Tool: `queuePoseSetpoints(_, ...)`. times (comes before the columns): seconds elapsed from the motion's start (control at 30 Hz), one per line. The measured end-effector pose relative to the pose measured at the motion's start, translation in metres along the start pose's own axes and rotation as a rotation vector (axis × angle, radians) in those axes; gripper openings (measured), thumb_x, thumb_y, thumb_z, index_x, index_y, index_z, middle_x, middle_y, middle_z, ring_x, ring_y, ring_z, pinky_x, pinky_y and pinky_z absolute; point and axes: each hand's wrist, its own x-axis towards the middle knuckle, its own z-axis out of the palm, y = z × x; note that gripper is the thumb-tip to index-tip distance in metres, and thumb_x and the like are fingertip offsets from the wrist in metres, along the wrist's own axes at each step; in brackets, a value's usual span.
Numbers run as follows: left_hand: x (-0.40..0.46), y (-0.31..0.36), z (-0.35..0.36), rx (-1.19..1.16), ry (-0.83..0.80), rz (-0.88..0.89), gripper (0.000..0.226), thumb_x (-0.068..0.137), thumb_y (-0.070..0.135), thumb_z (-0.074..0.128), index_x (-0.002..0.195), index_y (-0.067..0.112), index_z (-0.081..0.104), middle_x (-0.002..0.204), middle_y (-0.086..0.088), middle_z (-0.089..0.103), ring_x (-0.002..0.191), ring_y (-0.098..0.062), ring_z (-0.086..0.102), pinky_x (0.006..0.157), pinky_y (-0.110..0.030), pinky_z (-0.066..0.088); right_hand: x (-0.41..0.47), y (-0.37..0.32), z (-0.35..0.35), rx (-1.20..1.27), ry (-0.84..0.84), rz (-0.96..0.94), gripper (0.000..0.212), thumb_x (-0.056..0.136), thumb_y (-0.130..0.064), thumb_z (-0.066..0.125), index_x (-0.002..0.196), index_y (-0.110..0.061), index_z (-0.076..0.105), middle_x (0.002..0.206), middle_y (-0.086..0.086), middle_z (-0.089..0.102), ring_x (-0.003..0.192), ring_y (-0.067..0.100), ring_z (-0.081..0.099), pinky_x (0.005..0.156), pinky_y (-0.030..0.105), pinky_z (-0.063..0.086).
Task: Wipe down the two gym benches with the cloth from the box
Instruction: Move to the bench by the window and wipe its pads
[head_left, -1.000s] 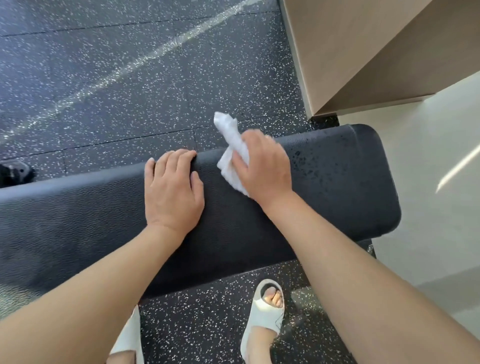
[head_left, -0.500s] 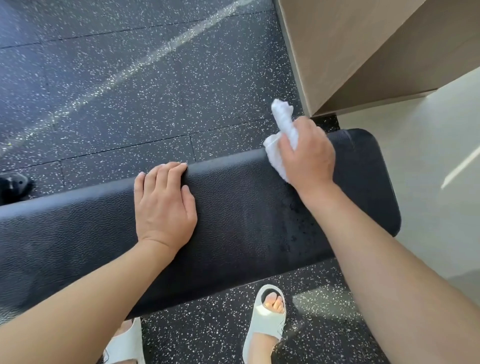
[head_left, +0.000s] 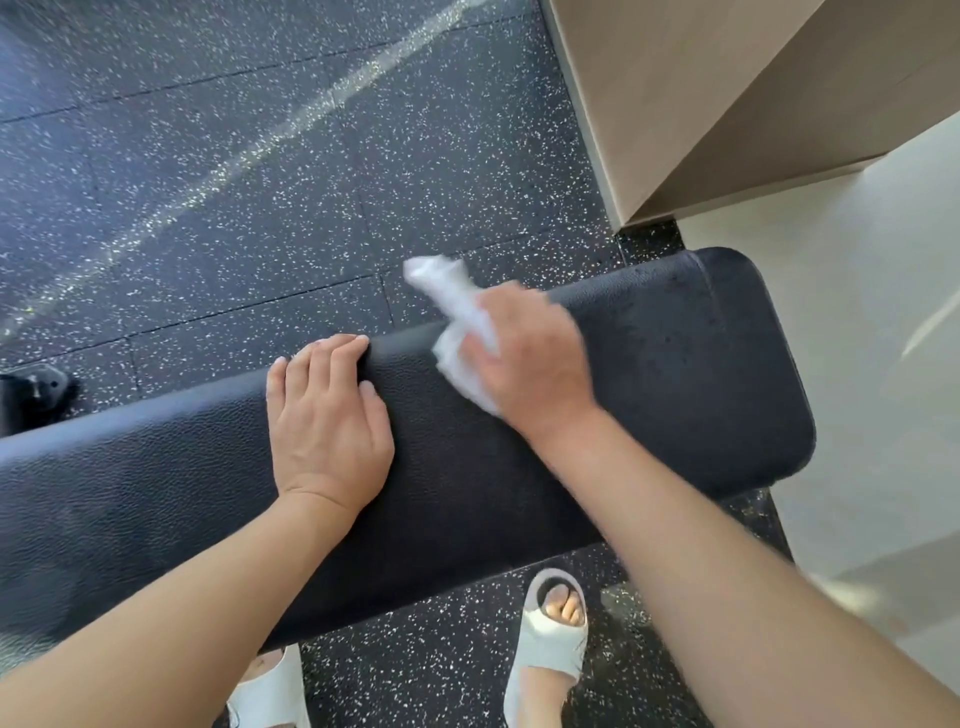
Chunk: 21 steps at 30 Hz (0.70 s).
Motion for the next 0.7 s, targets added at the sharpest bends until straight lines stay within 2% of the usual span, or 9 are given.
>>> queuePoseSetpoints(0.07,-0.001,-0.001,0.0,0.004,-0.001,-0.004,0.045,0.097,0.029,0.039,0.138,0.018,0.053,0.142,-0.002,0.058,0.136,-0.03,0.048,0.127,-0.049,0.02,0.001,0.044,-0.016,-0.062,0.013,0.146,0.013,0.086,-0.022,0.063,0.094,-0.013,0.058,0.078,0.007,0.056,0.068,0.031,0.053,0.058,0.043,0.046)
queuePoseSetpoints(0.13,-0.001,0.001,-0.001,-0.003,-0.009,-0.004,0.045,0.097,0.028,0.04,0.138,0.017,0.053,0.142,-0.002,0.058,0.136,-0.03,0.048,0.127,-0.05,0.021,0.001,0.066,-0.024,-0.046,-0.045,0.283,0.017,0.092,-0.025,0.061,0.09,-0.009,0.055,0.085,0.008,0.056,0.076,0.032,0.053,0.065,0.045,0.045)
queuePoseSetpoints(0.23,-0.001,0.002,-0.004,-0.004,-0.018,-0.011,0.045,0.097,0.028,0.04,0.138,0.017,0.054,0.142,-0.003,0.058,0.137,-0.03,0.048,0.127,-0.05,0.021,0.001,0.039,-0.015,-0.09,-0.036,0.369,0.015,0.092,-0.025,0.061,0.091,-0.013,0.052,0.088,0.006,0.056,0.078,0.03,0.053,0.068,0.039,0.037)
queuePoseSetpoints(0.43,0.0,0.002,-0.002,0.013,-0.001,-0.003,0.044,0.096,0.026,0.04,0.137,0.017,0.053,0.142,-0.004,0.058,0.134,-0.032,0.049,0.125,-0.051,0.023,0.033,-0.047,0.034,-0.023,-0.136,0.179,0.015,0.09,-0.025,0.062,0.101,-0.016,0.06,0.094,0.002,0.063,0.082,0.027,0.059,0.068,0.039,0.037)
queuePoseSetpoints(0.5,0.0,0.002,-0.001,0.03,0.003,0.004,0.045,0.095,0.025,0.041,0.137,0.017,0.053,0.142,-0.005,0.059,0.131,-0.034,0.05,0.123,-0.051,0.025,0.045,-0.052,0.041,-0.02,-0.195,0.172,0.014,0.092,-0.026,0.061,0.103,-0.018,0.06,0.097,0.0,0.064,0.086,0.026,0.061,0.067,0.038,0.033)
queuePoseSetpoints(0.57,0.0,0.002,-0.001,0.027,-0.003,0.007,0.045,0.095,0.025,0.04,0.137,0.017,0.052,0.142,-0.005,0.058,0.131,-0.034,0.049,0.124,-0.051,0.024,0.037,-0.045,0.037,0.01,-0.164,0.131,0.014,0.088,-0.024,0.067,0.099,-0.017,0.06,0.091,0.001,0.063,0.08,0.026,0.06,0.066,0.037,0.033)
queuePoseSetpoints(0.7,0.0,0.004,-0.003,0.026,-0.008,-0.01,0.045,0.095,0.025,0.04,0.138,0.017,0.052,0.143,-0.004,0.057,0.133,-0.034,0.049,0.126,-0.05,0.022,-0.046,-0.025,0.001,0.1,-0.086,0.053,0.02,0.084,-0.021,0.065,0.102,-0.014,0.07,0.088,0.002,0.06,0.078,0.026,0.054,0.07,0.037,0.042)
